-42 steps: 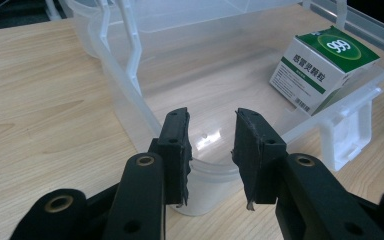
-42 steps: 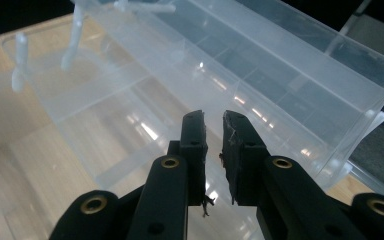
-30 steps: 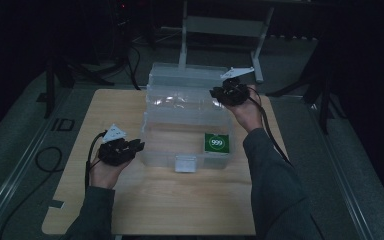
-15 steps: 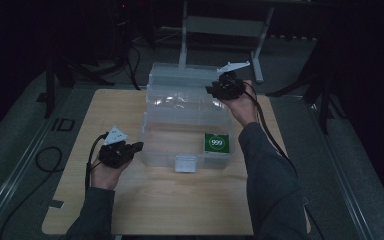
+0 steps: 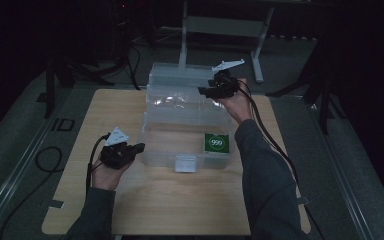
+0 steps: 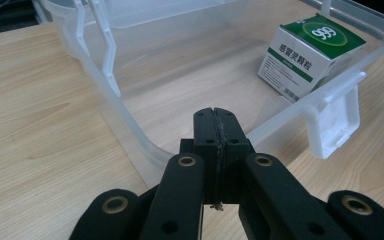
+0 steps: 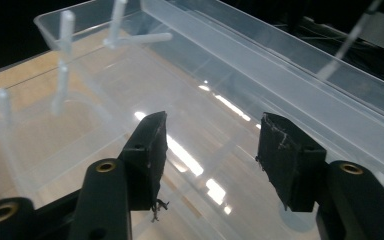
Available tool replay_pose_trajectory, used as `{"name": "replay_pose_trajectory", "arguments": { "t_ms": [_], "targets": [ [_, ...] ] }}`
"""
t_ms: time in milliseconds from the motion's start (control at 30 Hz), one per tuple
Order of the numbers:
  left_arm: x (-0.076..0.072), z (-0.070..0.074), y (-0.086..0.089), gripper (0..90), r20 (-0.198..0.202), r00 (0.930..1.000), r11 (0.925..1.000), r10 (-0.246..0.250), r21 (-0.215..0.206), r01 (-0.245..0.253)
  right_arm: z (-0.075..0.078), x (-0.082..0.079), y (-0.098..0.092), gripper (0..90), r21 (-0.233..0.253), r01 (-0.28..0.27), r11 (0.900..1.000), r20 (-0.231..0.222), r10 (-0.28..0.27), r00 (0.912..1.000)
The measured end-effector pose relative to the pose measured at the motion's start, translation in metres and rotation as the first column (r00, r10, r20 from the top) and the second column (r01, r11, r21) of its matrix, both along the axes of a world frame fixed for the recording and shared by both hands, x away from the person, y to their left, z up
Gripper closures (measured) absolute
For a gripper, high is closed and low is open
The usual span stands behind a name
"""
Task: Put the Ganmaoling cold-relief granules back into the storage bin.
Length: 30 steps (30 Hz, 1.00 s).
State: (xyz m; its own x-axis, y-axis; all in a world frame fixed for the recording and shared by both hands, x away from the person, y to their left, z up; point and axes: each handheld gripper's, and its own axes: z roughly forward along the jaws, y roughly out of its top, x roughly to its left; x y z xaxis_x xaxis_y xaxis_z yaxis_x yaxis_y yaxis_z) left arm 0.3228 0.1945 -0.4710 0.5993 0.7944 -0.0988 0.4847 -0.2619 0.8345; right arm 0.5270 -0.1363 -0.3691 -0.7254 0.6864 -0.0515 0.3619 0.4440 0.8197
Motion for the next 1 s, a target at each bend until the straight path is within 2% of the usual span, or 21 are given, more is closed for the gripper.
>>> {"name": "replay_pose_trajectory", "arguments": {
  "t_ms": [67, 233, 267, 300, 400, 500, 833, 1000],
  "targets": [
    [0.000, -0.001, -0.003, 89.6, -0.001, 1.0000, 1.0000, -0.008, 0.000, 0.008, 0.000, -0.002, 0.004, 41.8, -0.006, -0.048, 0.999, 0.001, 0.048, 0.9988],
    [0.000, -0.001, -0.005, 89.3, -0.001, 0.9999, 0.9999, -0.014, -0.002, 0.014, -0.003, -0.002, 0.009, 38.1, -0.043, -0.084, 0.996, -0.001, 0.084, 0.9965],
    [0.000, -0.001, -0.005, 89.0, -0.002, 0.9999, 0.9999, -0.014, -0.003, 0.014, -0.005, -0.003, 0.011, 37.7, -0.076, -0.105, 0.992, -0.004, 0.105, 0.9945],
    [0.000, -0.001, -0.005, 89.0, -0.001, 0.9999, 0.9999, -0.014, -0.004, 0.014, -0.005, -0.003, 0.011, 37.7, -0.076, -0.105, 0.992, -0.004, 0.105, 0.9945],
    [0.000, -0.001, -0.006, 88.4, 0.000, 0.9999, 0.9998, -0.017, -0.007, 0.017, -0.010, -0.003, 0.017, 39.5, -0.130, -0.101, 0.986, -0.001, 0.101, 0.9949],
    [0.000, -0.001, -0.006, 88.3, 0.000, 0.9998, 0.9998, -0.019, -0.010, 0.019, -0.014, -0.002, 0.020, 43.0, -0.146, -0.110, 0.983, -0.004, 0.110, 0.9939],
    [-0.001, -0.001, -0.009, 87.4, -0.008, 0.9990, 0.9989, -0.044, -0.019, 0.043, -0.016, -0.003, 0.028, 56.1, -0.157, -0.119, 0.980, -0.019, 0.117, 0.9929],
    [-0.004, -0.001, -0.012, 87.4, -0.017, 0.9981, 0.9981, -0.059, -0.015, 0.059, -0.015, -0.003, 0.030, 56.7, -0.157, -0.123, 0.980, -0.022, 0.121, 0.9924]
  ]
}}
